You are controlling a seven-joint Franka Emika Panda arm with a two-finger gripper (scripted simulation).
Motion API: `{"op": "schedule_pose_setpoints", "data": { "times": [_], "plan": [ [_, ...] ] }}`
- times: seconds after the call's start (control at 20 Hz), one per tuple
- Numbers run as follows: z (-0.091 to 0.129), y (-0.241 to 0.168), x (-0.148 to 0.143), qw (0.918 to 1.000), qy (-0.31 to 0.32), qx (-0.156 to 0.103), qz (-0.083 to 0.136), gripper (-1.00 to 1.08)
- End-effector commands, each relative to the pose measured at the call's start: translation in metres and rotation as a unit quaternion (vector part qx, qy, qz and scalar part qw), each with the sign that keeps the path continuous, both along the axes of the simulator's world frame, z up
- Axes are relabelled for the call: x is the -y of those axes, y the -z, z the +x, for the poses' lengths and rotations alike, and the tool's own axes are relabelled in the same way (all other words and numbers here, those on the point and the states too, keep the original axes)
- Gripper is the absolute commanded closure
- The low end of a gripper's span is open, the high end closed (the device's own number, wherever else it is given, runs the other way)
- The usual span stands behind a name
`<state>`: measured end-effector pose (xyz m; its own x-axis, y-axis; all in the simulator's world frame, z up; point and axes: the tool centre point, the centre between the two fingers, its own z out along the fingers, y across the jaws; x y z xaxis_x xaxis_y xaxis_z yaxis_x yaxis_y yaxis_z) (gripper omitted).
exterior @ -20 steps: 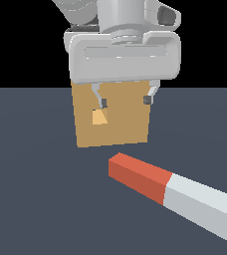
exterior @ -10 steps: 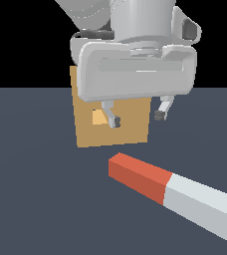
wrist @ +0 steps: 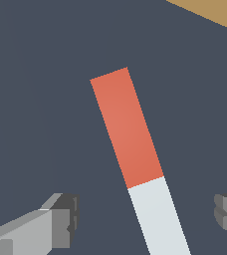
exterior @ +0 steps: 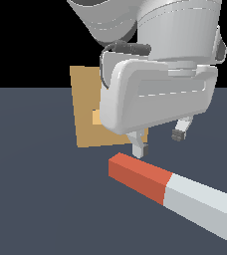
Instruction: Insert the peg into the horizontal hole in a box.
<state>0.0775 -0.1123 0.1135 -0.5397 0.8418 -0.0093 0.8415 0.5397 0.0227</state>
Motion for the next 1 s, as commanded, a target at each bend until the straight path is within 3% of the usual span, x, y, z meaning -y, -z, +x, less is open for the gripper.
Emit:
{"op": "schedule_pose_setpoints", "data": {
  "times": [0.0,0.45,0.95],
  "plan": [
    [0.009,0.008,0.008,0.9996,-0.030,-0.002,-0.001,-0.92],
    [0.040,0.029,0.026,0.9935,-0.114,-0.008,-0.003,-0.92],
    [0.057,0.041,0.033,0.9875,-0.157,-0.011,-0.004,-0.92]
  ]
}}
